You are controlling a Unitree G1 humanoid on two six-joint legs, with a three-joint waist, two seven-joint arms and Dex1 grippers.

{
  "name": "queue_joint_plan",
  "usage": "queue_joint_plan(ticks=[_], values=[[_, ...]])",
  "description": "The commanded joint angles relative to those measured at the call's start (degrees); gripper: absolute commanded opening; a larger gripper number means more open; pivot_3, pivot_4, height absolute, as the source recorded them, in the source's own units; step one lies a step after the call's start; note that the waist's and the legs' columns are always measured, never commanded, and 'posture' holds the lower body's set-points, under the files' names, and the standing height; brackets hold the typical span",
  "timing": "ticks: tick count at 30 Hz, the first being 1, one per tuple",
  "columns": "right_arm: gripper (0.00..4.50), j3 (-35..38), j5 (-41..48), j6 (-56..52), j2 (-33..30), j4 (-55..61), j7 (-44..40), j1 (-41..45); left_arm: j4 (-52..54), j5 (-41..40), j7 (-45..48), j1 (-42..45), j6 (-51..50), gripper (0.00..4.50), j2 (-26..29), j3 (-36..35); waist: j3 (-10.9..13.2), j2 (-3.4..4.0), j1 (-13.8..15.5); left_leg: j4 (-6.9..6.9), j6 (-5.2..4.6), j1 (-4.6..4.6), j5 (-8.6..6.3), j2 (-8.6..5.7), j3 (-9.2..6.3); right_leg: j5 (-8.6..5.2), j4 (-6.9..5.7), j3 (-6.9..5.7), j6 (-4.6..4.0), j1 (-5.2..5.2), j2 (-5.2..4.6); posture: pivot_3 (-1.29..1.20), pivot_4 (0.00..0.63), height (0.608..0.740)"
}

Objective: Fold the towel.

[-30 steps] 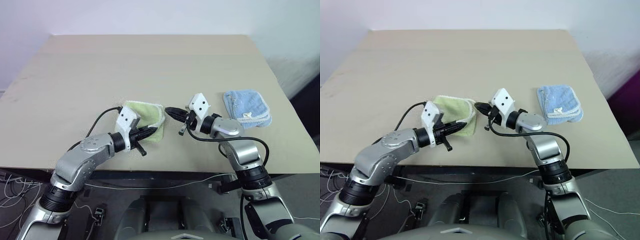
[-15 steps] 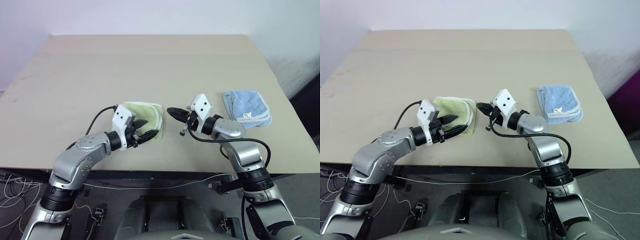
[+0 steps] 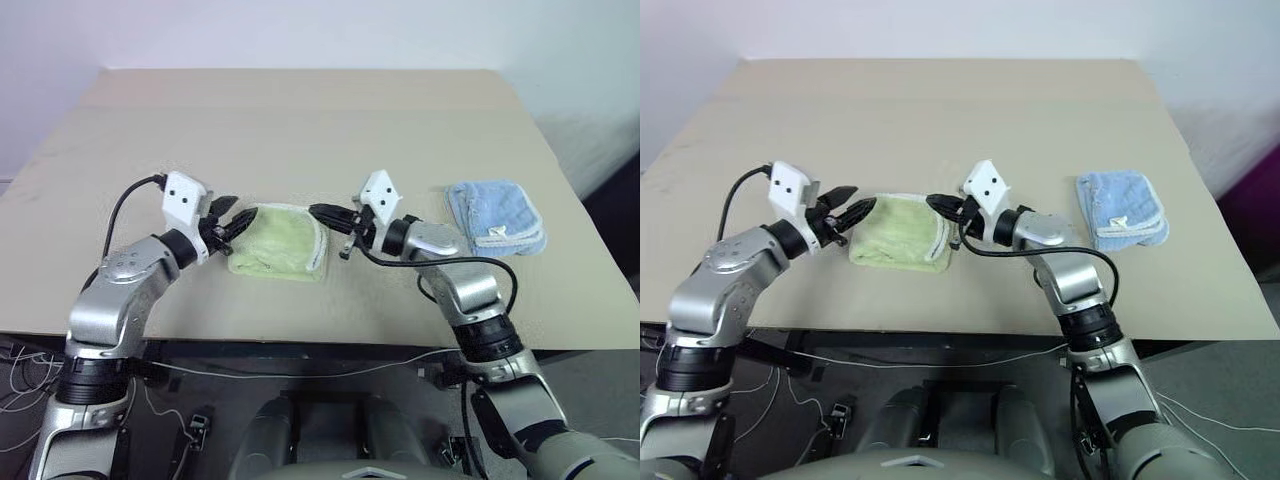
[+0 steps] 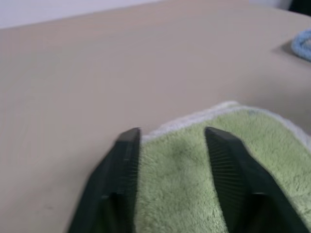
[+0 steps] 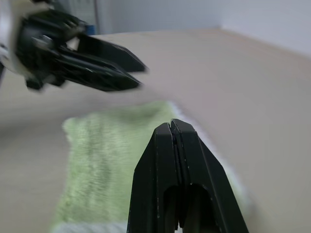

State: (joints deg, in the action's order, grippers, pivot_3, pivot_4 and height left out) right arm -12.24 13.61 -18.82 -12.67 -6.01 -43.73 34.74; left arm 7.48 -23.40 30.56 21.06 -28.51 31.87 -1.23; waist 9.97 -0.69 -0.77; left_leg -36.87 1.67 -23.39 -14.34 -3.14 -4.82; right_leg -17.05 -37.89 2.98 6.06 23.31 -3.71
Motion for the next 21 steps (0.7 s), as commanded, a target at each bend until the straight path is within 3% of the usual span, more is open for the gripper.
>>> queue_joint_plan(ticks=[1,7,10,14,21], values=[[0.0,-1.9,-1.3,0.9,2.5,-5.6,-0.2,0.5,-4.1,6.8,3.2,0.7,3.8,0.75,1.2,5.8,0.0,0.01,-0.1,0.0,0.0,0.0,0.0,0.0,0.0,0.0,-0.01,0.0,0.0,0.01,0.01,0.0,0.15,0.74],[0.0,-5.5,-5.7,4.0,4.1,-13.2,-0.1,-1.2,-10.6,14.8,4.9,-0.3,8.5,0.75,2.2,10.5,0.0,0.05,-0.3,0.02,0.01,-0.02,0.0,0.01,0.0,0.0,-0.05,0.01,0.0,0.09,0.02,0.0,0.15,0.74],[0.0,-5.1,-6.4,5.0,4.0,-13.2,0.0,-2.1,-10.9,14.5,5.0,-0.8,9.5,0.75,1.6,9.0,0.0,0.06,-0.3,0.02,0.01,0.01,0.0,0.01,0.0,0.0,-0.06,0.01,0.0,0.06,0.02,0.0,0.15,0.74],[0.0,-4.1,-6.2,7.0,2.9,-9.3,-0.6,-3.4,-7.8,8.2,5.3,-1.3,7.9,0.75,-0.7,3.2,0.0,0.05,-0.3,0.02,0.0,0.02,0.0,0.02,0.0,0.0,-0.07,0.01,0.0,0.05,0.01,0.0,0.15,0.74],[0.0,-1.9,-5.3,7.6,-1.7,3.3,-1.1,-5.9,-3.1,-14.2,0.3,0.3,-9.3,0.75,-4.6,-17.3,0.0,0.02,-0.4,-0.03,0.0,-0.05,0.0,0.04,-0.03,0.0,-0.1,0.01,0.01,0.1,-0.04,0.0,0.15,0.74]])
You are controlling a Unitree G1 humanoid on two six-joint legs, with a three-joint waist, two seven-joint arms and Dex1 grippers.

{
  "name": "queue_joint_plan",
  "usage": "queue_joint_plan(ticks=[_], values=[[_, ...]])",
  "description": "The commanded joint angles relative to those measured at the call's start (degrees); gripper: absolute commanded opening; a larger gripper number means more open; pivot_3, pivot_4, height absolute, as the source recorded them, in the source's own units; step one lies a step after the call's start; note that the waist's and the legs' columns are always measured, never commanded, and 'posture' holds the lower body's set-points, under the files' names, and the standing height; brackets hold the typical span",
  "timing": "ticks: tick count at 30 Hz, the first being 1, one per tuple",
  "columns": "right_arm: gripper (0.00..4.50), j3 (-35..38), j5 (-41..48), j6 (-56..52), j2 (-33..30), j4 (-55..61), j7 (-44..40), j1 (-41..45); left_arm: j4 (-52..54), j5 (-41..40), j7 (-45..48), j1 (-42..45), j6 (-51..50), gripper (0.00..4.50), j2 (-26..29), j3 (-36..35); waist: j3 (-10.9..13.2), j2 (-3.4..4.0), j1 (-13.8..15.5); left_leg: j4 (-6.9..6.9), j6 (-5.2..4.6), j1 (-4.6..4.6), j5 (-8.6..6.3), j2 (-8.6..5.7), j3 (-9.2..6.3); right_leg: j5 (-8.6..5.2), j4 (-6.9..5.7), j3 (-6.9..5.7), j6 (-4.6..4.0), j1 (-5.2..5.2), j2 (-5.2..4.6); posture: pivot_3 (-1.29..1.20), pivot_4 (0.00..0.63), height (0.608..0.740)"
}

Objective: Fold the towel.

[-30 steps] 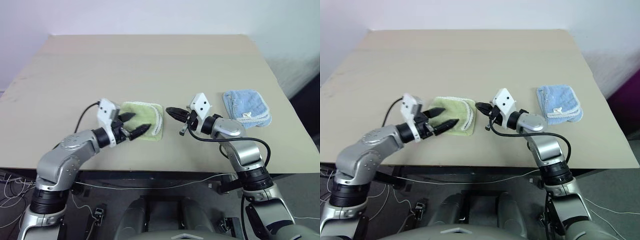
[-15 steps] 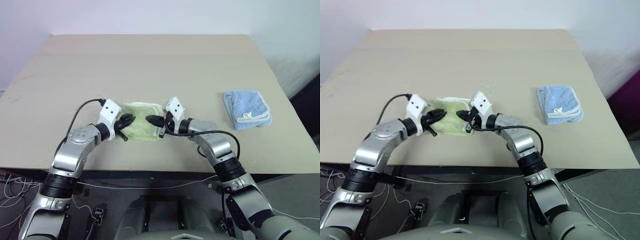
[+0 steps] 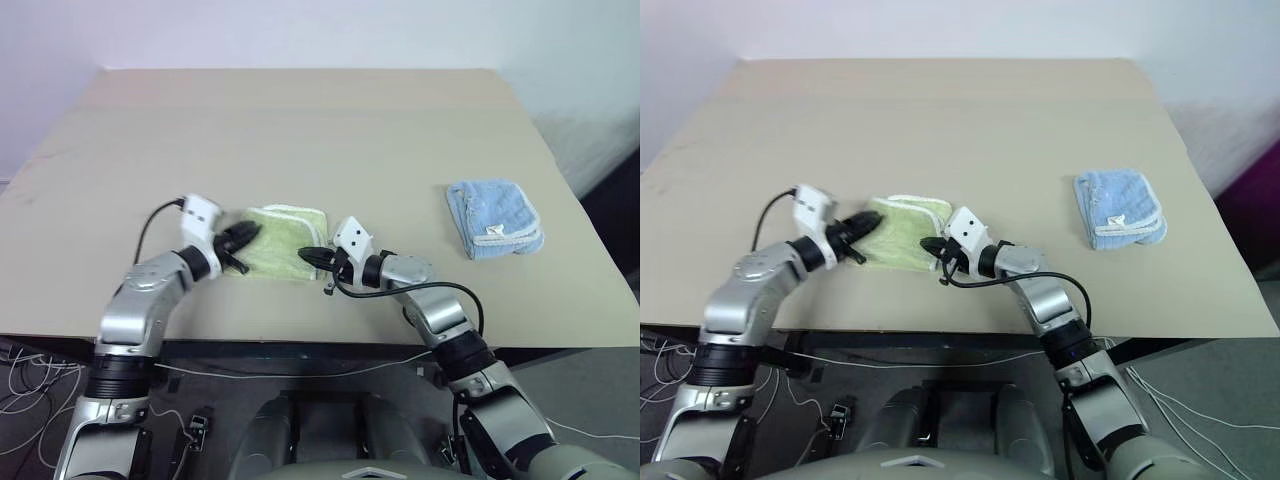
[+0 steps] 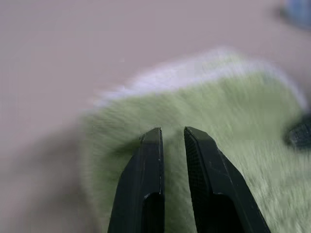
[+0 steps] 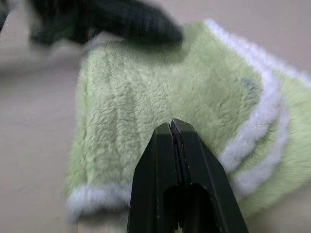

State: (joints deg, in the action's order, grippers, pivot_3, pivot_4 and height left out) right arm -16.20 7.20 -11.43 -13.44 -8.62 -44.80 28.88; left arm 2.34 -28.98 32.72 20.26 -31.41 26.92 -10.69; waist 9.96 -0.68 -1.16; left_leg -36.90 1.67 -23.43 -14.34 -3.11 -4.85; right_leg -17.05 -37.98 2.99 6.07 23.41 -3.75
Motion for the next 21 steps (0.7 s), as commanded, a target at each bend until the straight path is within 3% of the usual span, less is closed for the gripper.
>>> queue_joint_plan(ticks=[1,2,5,9,14,21], values=[[0.0,2.3,1.2,-0.1,-1.4,6.9,0.1,-0.2,1.5,-11.2,-2.9,1.3,-9.5,0.75,0.5,-10.1,0.0,0.0,0.0,0.0,0.0,0.0,0.0,0.01,0.0,0.0,0.0,0.0,0.0,0.0,0.02,0.0,0.15,0.74],[0.0,2.5,1.2,-0.3,-1.7,7.5,0.3,-0.3,1.0,-12.9,-3.6,1.4,-11.9,0.75,0.8,-11.5,0.0,0.0,0.0,0.01,0.0,0.01,0.0,0.02,0.0,0.0,-0.01,0.0,0.0,0.0,0.03,0.0,0.15,0.74],[0.0,3.0,1.3,-1.0,-2.2,8.7,0.6,-0.4,-1.1,-17.1,-2.8,1.0,-18.3,1.33,2.0,-13.8,0.0,-0.01,0.0,-0.01,0.0,0.01,0.0,0.01,0.0,0.0,0.0,-0.01,0.0,-0.02,0.06,0.0,0.15,0.74],[0.0,2.8,1.1,-0.8,-2.2,8.7,0.9,-0.6,-7.0,-22.0,-1.2,1.8,-24.5,2.74,2.8,-16.7,0.0,-0.01,0.2,-0.03,0.0,0.01,0.0,-0.02,0.0,0.0,0.0,-0.01,0.0,-0.03,0.06,0.0,0.15,0.74],[0.0,2.5,0.9,-0.7,-1.8,8.9,1.3,-0.8,-11.8,-21.4,1.9,3.1,-28.1,4.46,5.0,-13.8,0.0,-0.01,0.1,-0.03,0.01,0.01,0.0,-0.02,0.0,0.0,0.0,-0.01,0.0,-0.01,0.06,0.0,0.15,0.74],[0.0,2.6,0.8,-0.7,-1.7,9.7,2.4,-1.8,-16.7,-19.8,4.2,6.2,-31.1,4.46,4.1,-8.5,0.0,-0.01,0.2,-0.02,0.01,0.01,0.01,-0.02,0.0,0.0,0.0,-0.01,0.0,-0.02,0.05,0.0,0.15,0.74]])
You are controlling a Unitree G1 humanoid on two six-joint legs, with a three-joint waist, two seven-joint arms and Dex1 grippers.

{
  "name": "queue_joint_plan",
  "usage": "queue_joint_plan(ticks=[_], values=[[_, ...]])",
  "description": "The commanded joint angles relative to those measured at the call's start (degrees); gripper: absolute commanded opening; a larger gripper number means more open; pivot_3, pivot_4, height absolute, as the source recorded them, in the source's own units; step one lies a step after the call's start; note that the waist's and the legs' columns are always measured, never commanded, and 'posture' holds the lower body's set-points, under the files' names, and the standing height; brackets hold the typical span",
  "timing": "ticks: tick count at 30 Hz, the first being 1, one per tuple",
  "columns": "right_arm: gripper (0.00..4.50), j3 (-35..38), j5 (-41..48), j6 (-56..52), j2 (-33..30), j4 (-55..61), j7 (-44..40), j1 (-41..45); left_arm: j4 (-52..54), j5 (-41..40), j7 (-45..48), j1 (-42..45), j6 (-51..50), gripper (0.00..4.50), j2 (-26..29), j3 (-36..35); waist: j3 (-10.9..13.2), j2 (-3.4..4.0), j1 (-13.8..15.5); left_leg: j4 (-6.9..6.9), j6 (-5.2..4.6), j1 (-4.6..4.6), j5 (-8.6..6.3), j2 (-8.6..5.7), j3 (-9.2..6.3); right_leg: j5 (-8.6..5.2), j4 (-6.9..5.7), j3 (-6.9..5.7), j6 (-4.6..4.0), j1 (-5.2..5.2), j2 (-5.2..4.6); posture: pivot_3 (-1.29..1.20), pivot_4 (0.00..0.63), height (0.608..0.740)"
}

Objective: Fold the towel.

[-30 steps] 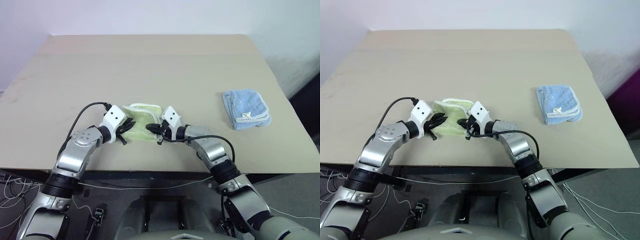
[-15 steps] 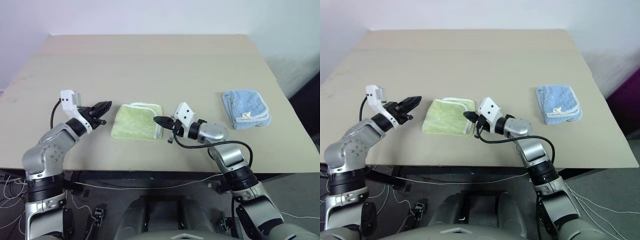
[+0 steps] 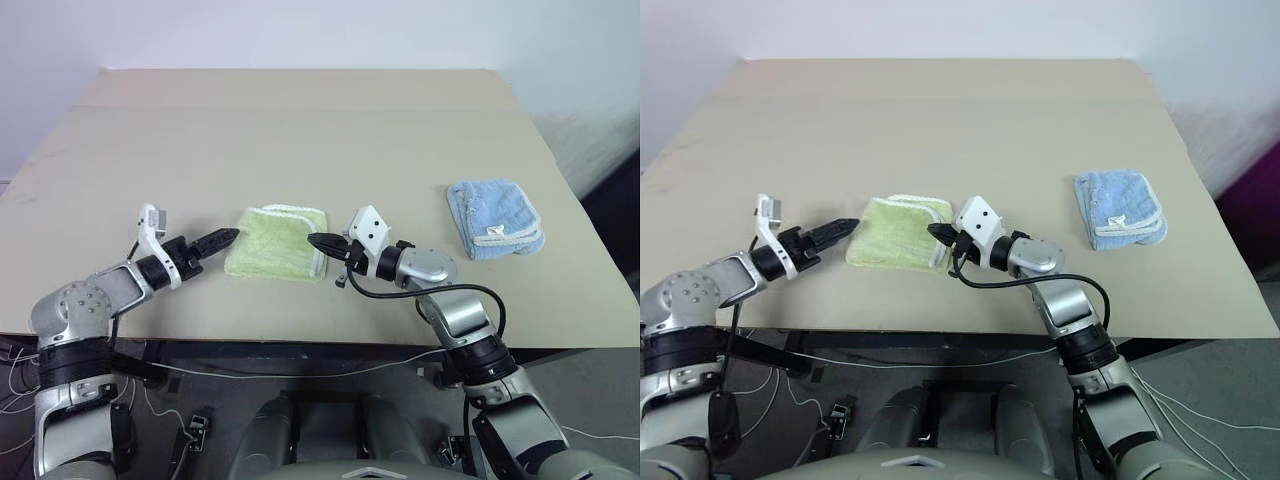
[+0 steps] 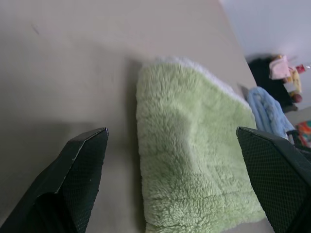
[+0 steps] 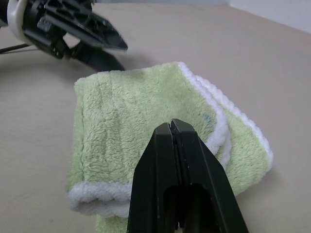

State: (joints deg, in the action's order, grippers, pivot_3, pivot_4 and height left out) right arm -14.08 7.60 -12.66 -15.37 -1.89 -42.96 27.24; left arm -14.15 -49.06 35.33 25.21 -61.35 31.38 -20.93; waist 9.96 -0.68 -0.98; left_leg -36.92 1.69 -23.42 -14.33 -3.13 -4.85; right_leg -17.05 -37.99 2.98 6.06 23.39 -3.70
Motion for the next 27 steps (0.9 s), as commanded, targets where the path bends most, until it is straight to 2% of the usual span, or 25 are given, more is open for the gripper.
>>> queue_joint_plan(ticks=[1,6,16,19,27], values=[[0.0,0.5,0.4,0.5,0.3,3.2,0.7,-0.3,-0.3,0.7,1.9,1.4,-1.5,4.46,-0.8,2.8,0.0,0.0,0.0,0.0,0.0,0.0,0.0,0.0,0.0,0.0,0.0,0.0,0.0,0.0,0.0,0.0,0.15,0.74],[0.0,0.7,0.5,0.3,0.0,3.8,1.0,-0.7,1.1,0.3,2.9,1.4,-3.3,4.46,-3.2,5.2,0.0,0.0,0.3,-0.01,0.0,0.0,0.0,-0.04,0.0,0.0,0.01,0.0,0.0,-0.03,-0.05,0.0,0.15,0.74],[0.0,0.7,0.4,-0.2,-0.2,4.4,1.6,-0.9,3.2,0.1,1.7,1.7,-6.1,4.46,-6.9,5.2,0.0,-0.01,0.3,-0.04,0.0,0.0,0.0,-0.05,-0.02,0.0,0.01,-0.01,0.0,-0.05,-0.05,0.0,0.15,0.74],[0.0,0.8,0.4,-0.3,-0.2,4.5,1.8,-0.9,2.7,-0.1,1.2,1.7,-6.1,3.86,-7.4,4.0,0.0,-0.01,0.3,-0.04,0.0,0.0,0.0,-0.05,-0.02,0.0,0.01,-0.01,0.0,-0.05,-0.05,0.0,0.15,0.74],[0.0,0.9,0.5,-0.2,-0.1,4.4,2.3,-0.9,3.7,-0.5,0.2,1.0,-6.6,1.11,-8.0,2.4,0.0,-0.01,0.1,-0.04,0.0,0.0,0.0,-0.04,-0.01,0.0,0.0,-0.01,0.0,-0.03,-0.03,0.0,0.15,0.74]])
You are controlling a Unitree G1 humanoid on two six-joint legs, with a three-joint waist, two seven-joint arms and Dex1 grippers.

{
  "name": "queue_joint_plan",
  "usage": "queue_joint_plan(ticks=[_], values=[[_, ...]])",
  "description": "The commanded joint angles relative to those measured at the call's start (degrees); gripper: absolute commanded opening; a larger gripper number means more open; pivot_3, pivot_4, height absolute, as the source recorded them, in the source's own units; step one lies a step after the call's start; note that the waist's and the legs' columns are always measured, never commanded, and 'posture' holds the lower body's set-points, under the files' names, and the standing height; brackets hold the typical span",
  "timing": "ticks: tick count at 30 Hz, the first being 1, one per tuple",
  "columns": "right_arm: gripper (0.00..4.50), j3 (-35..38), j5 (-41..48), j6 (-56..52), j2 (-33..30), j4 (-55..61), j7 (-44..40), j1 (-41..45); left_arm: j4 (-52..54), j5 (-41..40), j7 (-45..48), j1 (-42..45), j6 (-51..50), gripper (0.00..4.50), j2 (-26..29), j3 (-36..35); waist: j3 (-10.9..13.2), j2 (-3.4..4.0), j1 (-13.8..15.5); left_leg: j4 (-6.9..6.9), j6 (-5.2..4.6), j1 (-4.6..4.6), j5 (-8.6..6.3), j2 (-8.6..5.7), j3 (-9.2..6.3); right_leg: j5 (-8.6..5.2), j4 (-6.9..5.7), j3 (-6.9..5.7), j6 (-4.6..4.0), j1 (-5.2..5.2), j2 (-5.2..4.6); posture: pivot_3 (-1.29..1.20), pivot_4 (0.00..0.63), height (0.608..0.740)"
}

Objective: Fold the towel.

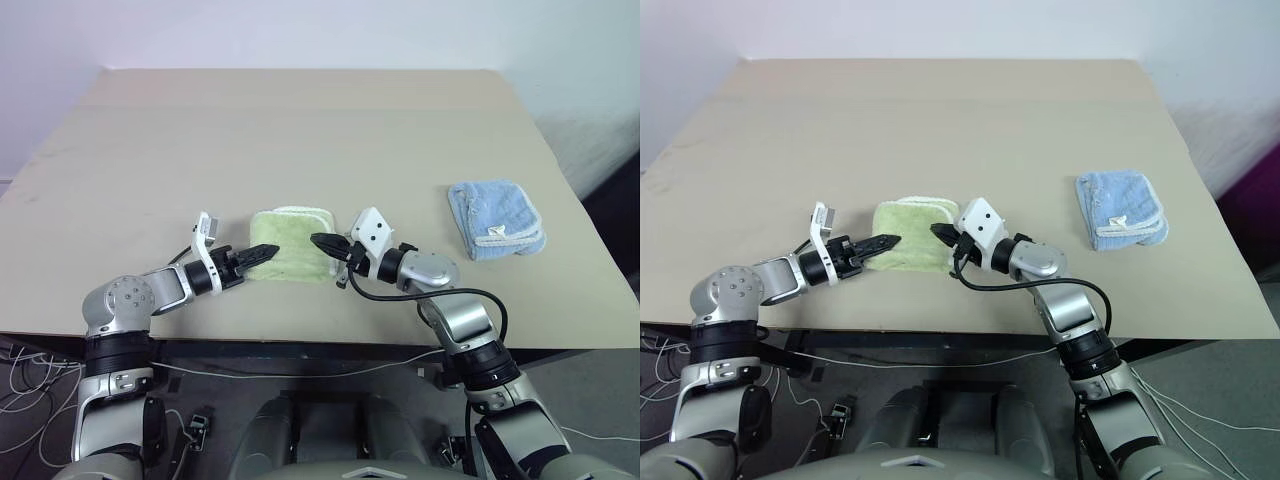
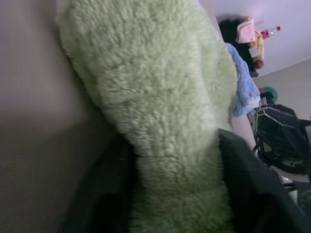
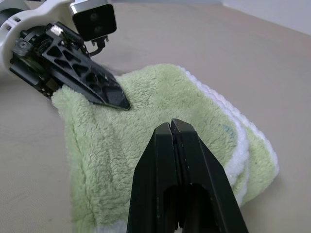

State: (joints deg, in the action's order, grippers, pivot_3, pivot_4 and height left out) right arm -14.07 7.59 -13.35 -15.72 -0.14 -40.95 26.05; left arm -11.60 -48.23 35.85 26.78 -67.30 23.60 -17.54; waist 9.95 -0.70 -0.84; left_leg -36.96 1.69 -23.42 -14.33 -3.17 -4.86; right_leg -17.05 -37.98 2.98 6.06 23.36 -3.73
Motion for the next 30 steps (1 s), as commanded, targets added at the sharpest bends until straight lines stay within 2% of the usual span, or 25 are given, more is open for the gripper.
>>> queue_joint_plan(ticks=[1,3,4,11,16,21,25,30], values=[[0.0,0.9,0.6,0.5,0.3,2.6,0.4,0.3,1.2,-1.3,-0.3,-0.6,-0.6,0.82,-0.3,-1.1,0.0,0.0,0.0,0.0,0.0,0.0,0.0,0.0,0.0,0.0,0.0,0.0,0.0,0.0,0.0,0.0,0.15,0.74],[0.0,0.9,0.6,0.6,0.3,2.5,0.5,0.4,1.5,-1.5,-0.7,-0.8,-0.7,0.16,-0.6,-1.5,0.0,0.0,0.0,0.0,0.0,0.0,0.0,0.0,0.0,0.0,0.0,0.0,0.0,0.0,0.0,0.0,0.15,0.74],[0.0,1.0,0.6,0.6,0.3,2.4,0.6,0.4,1.7,-1.6,-0.9,-0.9,-0.8,0.01,-0.8,-1.7,0.0,0.0,0.0,0.0,0.0,0.0,0.0,0.0,0.0,0.0,0.0,0.0,0.0,0.0,0.0,0.0,0.15,0.74],[0.0,1.7,1.0,0.6,0.4,2.4,1.2,0.8,2.7,-2.4,-4.2,-1.7,0.7,0.01,-3.2,-5.0,0.0,0.0,0.0,0.0,0.0,0.0,0.0,0.01,0.0,0.0,0.0,0.0,0.0,0.0,-0.02,0.0,0.15,0.74],[0.0,2.6,1.4,0.8,0.5,2.4,1.8,1.0,-3.5,-1.2,-12.9,3.9,13.2,0.01,-5.3,-14.1,0.0,-0.05,0.1,0.0,0.01,0.0,0.01,0.02,-0.01,0.0,-0.01,0.0,0.0,0.01,-0.01,0.0,0.15,0.74],[0.0,3.2,1.8,1.0,0.5,2.0,1.7,1.5,-14.8,-0.5,-18.9,12.3,30.7,0.01,0.0,-24.7,0.0,-0.08,-0.4,0.0,0.03,-0.01,0.02,0.05,0.01,0.0,-0.02,0.01,0.0,0.06,0.02,0.0,0.15,0.74],[0.0,3.1,1.7,1.3,0.8,1.9,1.4,1.5,-22.4,-1.1,-21.8,14.2,38.6,0.01,4.7,-30.8,0.0,-0.08,-0.3,0.04,0.03,-0.01,0.02,0.05,0.05,0.0,0.0,0.04,0.01,0.09,0.02,0.0,0.15,0.74],[0.0,2.8,1.5,1.5,1.3,2.0,1.4,1.0,-34.8,-0.5,-23.4,13.2,44.0,0.01,9.6,-34.4,0.0,-0.12,0.0,-0.01,0.03,-0.01,0.02,0.01,0.02,0.0,-0.01,-0.01,0.01,0.05,0.02,0.0,0.15,0.74]])
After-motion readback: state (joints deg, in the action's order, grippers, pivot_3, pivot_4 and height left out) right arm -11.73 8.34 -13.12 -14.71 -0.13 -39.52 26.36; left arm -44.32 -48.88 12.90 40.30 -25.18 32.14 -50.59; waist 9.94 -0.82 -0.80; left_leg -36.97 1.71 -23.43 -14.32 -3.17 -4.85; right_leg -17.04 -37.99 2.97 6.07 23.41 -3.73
